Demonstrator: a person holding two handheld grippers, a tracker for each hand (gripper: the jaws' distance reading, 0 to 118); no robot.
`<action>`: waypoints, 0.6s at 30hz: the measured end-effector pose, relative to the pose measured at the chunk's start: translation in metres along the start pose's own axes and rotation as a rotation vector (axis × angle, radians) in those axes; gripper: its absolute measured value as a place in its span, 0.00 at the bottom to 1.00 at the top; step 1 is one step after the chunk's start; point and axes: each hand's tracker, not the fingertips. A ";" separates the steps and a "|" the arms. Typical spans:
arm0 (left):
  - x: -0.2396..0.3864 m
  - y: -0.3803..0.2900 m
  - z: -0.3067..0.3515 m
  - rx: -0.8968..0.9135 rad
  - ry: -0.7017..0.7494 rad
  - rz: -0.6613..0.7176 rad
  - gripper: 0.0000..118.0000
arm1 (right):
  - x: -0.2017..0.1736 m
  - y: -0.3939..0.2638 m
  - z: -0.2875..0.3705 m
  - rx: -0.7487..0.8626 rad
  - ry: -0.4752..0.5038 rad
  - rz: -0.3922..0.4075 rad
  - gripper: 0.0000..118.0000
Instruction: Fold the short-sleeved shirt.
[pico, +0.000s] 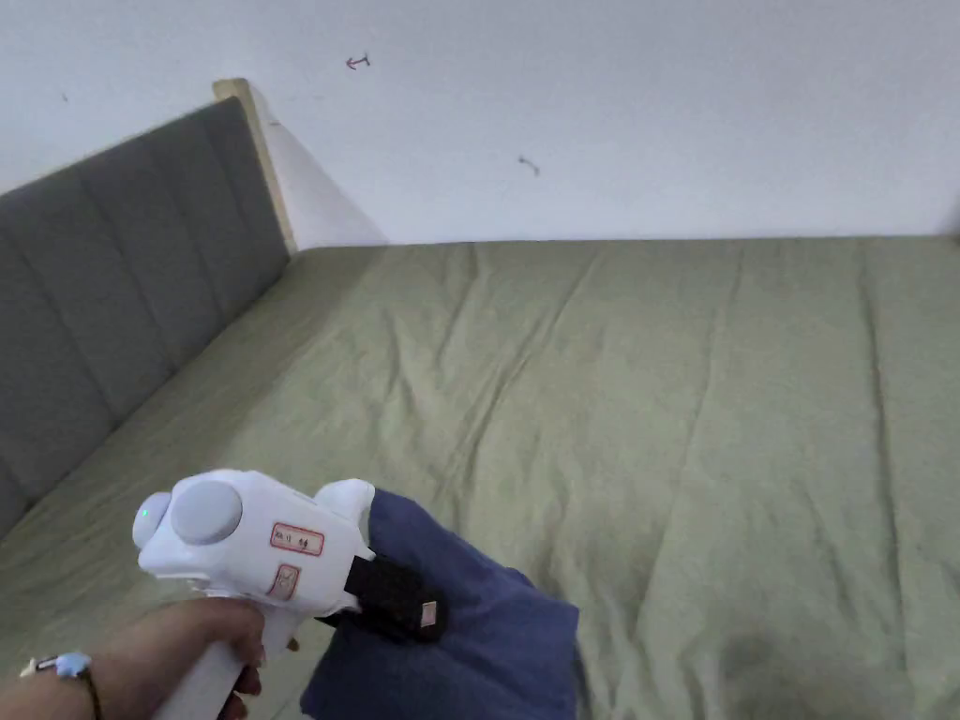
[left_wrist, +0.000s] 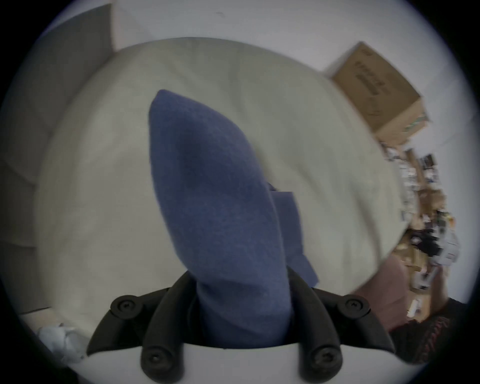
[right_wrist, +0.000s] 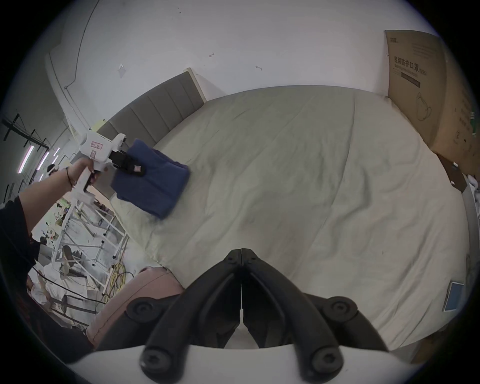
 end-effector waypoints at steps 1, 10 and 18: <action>-0.012 0.002 -0.002 -0.002 0.080 0.000 0.18 | -0.002 -0.001 -0.002 -0.001 -0.016 0.007 0.00; -0.063 -0.010 -0.032 0.038 0.483 -0.094 0.93 | -0.011 0.005 -0.004 -0.020 -0.049 -0.023 0.00; -0.045 -0.045 0.042 0.418 0.432 0.016 0.93 | -0.022 0.013 0.016 0.120 -0.158 0.008 0.00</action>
